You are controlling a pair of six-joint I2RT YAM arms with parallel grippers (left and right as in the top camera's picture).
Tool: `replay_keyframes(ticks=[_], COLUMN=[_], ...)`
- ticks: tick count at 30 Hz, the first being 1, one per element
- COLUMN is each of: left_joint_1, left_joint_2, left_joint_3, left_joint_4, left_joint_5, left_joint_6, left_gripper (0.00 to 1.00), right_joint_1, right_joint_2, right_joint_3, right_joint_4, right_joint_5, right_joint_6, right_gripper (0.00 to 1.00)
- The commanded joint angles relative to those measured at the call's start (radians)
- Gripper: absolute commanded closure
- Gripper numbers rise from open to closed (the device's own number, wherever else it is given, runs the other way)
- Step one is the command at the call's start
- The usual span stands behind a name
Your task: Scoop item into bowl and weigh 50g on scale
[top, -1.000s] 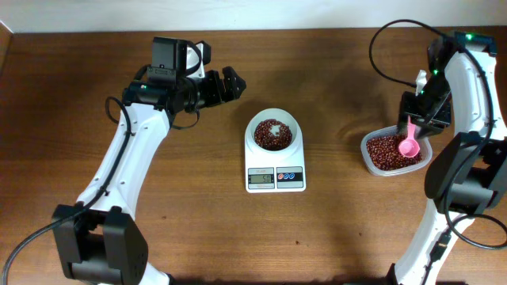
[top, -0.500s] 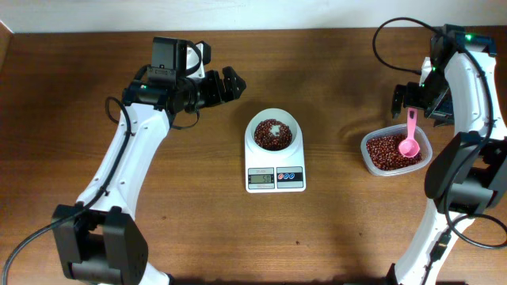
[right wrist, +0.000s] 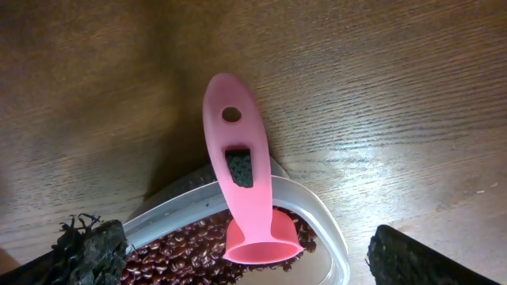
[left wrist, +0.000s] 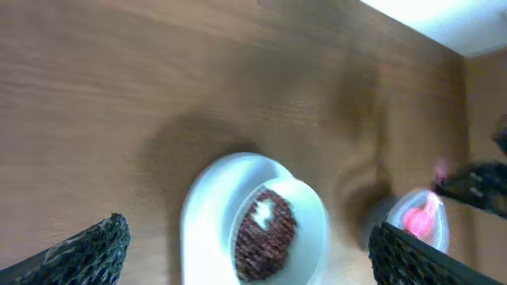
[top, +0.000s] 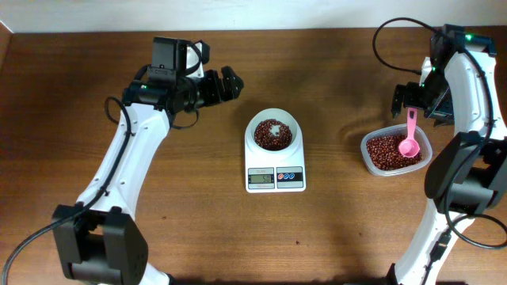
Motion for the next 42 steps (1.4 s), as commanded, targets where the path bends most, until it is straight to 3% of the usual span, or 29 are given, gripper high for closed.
replay_keyframes(ticks=[1, 3, 6, 10, 12, 21, 25, 26, 33, 37, 42], left_joint_1=[-0.028, -0.05, -0.061, -0.061, -0.061, -0.047, -0.006, 0.008, 0.084, 0.093, 0.092], left_joint_2=[-0.152, -0.244, -0.428, -0.664, -0.764, -1.233, -1.405, -1.443, -1.653, -1.712, -1.712], left_joint_3=[0.011, 0.01, -0.043, -0.289, -0.446, -1.213, -1.431, -1.472, -1.469, -1.469, -1.469], left_joint_4=[0.102, 0.098, -0.01, -0.007, 0.088, 0.785, 0.94, 0.945, 0.56, 0.564, 0.565], left_joint_5=[-0.283, -0.391, -0.413, -0.525, -0.541, -0.539, -0.539, -0.538, -0.544, -0.544, -0.543], left_joint_6=[0.019, 0.024, 0.149, 0.161, 0.161, 0.161, 0.13, 0.119, 0.132, 0.307, 0.307], left_gripper=[0.01, 0.01, 0.01, 0.01, 0.01, 0.01, 0.01, 0.01, 0.01, 0.01, 0.01], right_joint_1=[0.003, 0.003, 0.003, 0.003, 0.003, 0.003, 0.003, 0.003, 0.003, 0.003, 0.003], right_joint_2=[-0.01, -0.01, -0.01, -0.01, -0.01, -0.01, -0.01, -0.01, -0.01, -0.01, -0.01], right_joint_3=[-0.003, -0.002, -0.002, -0.003, -0.003, -0.003, -0.003, -0.003, -0.003, -0.003, -0.002], right_joint_4=[0.001, 0.001, 0.001, 0.001, 0.001, 0.001, 0.001, 0.001, 0.001, 0.001, 0.001], right_joint_5=[0.012, 0.012, 0.012, 0.012, 0.012, 0.012, 0.012, 0.012, 0.012, 0.012, 0.012], right_joint_6=[0.007, 0.007, 0.007, 0.007, 0.007, 0.007, 0.007, 0.007, 0.007, 0.007, 0.007], right_gripper=[0.01, 0.01, 0.01, 0.01, 0.01, 0.01, 0.01, 0.01, 0.01, 0.01, 0.01])
